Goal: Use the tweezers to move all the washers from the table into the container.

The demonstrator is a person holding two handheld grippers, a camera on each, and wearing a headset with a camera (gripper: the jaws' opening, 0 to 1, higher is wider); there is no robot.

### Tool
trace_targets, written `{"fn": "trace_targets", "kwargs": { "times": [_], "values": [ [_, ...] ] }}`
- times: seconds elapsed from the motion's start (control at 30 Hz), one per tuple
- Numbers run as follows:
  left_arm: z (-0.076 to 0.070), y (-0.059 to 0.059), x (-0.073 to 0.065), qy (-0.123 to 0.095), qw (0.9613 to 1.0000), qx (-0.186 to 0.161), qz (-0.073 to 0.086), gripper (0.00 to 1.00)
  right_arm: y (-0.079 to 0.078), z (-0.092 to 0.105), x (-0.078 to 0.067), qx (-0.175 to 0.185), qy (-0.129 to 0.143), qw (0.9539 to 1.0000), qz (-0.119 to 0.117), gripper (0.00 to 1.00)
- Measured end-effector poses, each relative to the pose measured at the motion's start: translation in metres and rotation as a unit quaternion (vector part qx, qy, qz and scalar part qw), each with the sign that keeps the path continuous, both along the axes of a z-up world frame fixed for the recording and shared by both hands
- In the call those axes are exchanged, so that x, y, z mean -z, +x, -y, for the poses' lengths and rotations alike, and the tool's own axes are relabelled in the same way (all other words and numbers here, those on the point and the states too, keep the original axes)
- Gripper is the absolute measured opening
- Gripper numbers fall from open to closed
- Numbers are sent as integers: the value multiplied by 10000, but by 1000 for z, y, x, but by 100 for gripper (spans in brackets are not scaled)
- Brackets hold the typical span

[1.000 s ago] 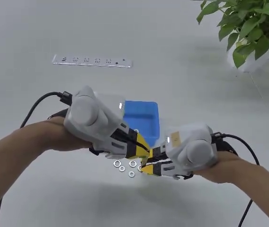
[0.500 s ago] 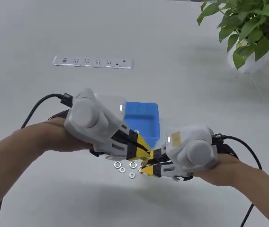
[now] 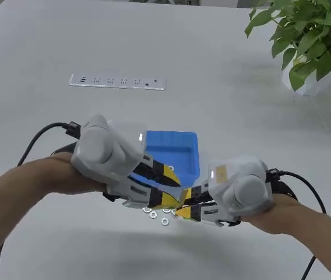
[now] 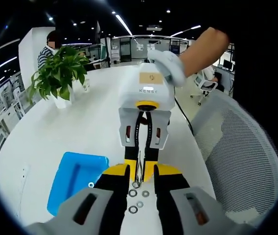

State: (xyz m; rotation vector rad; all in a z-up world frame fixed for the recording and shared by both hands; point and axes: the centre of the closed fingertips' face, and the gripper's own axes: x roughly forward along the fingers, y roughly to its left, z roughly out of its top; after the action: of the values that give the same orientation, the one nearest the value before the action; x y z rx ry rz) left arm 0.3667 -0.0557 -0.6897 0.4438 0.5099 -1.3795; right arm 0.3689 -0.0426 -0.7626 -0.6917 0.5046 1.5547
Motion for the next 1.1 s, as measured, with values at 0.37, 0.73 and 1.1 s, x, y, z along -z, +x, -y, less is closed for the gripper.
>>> {"fn": "trace_targets", "kwargs": {
  "times": [0.37,0.73,1.1],
  "values": [
    [-28,-1,1,-214,9966,-754,-237,56,0,1,-15,-102,-51,9999,72,7],
    [-57,3,-2,-479,9879,-1444,-294,72,9,2,-36,-130,-30,9999,81,8],
    [-75,-1,-7,-610,9793,-1905,-310,84,27,-1,-56,-166,25,9997,173,8]
  ]
}}
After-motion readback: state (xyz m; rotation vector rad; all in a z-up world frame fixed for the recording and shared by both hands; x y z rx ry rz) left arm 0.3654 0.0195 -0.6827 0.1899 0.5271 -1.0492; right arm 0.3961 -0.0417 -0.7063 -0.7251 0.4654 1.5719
